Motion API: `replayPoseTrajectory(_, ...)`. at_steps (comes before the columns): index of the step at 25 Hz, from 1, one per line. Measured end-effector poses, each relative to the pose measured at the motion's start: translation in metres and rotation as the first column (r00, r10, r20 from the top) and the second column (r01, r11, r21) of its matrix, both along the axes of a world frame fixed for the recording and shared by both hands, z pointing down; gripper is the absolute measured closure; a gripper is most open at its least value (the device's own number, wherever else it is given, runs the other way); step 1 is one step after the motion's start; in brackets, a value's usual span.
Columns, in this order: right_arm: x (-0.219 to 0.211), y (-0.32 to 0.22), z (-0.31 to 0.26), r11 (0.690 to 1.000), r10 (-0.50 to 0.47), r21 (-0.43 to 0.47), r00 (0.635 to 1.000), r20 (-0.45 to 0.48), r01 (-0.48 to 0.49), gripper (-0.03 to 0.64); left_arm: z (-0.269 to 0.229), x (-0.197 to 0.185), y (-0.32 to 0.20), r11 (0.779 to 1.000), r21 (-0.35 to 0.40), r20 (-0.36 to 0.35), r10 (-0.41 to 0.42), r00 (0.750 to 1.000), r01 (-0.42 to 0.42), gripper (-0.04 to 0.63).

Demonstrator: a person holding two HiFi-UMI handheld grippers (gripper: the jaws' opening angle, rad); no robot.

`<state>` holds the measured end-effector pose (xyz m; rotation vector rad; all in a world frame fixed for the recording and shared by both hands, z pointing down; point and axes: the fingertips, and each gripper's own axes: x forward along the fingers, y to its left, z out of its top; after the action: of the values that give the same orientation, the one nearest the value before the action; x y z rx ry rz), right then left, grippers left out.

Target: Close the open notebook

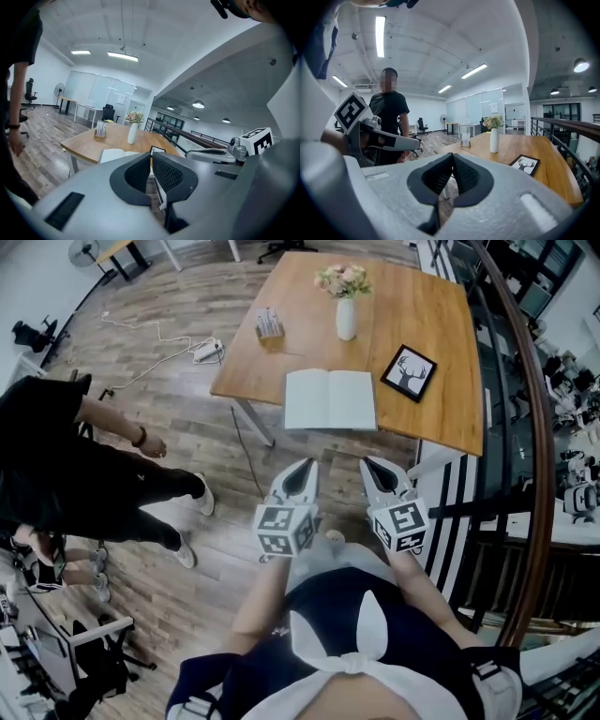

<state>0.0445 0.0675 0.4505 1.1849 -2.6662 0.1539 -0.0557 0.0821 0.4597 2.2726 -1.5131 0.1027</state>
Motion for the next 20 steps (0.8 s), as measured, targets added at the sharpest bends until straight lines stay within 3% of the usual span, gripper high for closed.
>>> replayPoseTrajectory(20,-0.016,-0.076,0.016,0.999,-0.009,-0.047,1.000,0.002,0.009,0.618,0.027,-0.035,-0.077,0.994,-0.087,-0.102,-0.077,0.992,0.069,0.566)
